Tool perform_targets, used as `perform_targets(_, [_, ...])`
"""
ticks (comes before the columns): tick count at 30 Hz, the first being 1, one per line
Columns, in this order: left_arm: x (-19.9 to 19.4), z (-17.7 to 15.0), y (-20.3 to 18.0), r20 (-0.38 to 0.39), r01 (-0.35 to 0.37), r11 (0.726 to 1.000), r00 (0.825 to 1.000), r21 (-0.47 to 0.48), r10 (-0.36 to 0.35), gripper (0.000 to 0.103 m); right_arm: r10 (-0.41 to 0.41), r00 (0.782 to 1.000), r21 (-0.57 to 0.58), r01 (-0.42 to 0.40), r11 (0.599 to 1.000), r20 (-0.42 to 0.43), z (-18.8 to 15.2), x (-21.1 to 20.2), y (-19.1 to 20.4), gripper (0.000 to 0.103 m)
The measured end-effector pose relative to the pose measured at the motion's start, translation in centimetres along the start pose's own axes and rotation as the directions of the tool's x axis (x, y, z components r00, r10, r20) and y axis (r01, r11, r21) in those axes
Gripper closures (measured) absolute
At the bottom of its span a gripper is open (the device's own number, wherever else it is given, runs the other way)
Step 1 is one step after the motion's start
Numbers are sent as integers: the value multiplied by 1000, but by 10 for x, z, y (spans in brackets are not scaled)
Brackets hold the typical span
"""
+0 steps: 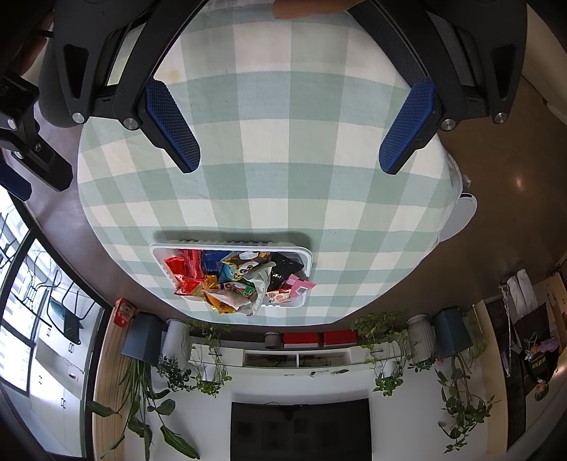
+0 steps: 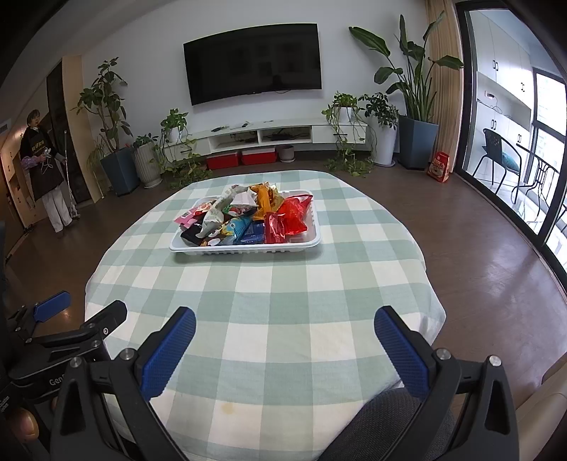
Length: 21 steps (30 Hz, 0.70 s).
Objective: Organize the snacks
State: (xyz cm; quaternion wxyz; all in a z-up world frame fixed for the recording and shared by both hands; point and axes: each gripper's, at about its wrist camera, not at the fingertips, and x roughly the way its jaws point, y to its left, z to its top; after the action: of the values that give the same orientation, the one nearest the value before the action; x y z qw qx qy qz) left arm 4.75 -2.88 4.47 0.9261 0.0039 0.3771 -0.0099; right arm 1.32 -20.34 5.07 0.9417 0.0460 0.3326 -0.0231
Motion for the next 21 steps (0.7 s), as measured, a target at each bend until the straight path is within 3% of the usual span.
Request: perform_targets(21, [1, -1, 0, -6, 0, 1000, 1000, 3, 0, 0, 1, 1000, -2, -1, 1000, -6, 1, -1, 0, 0])
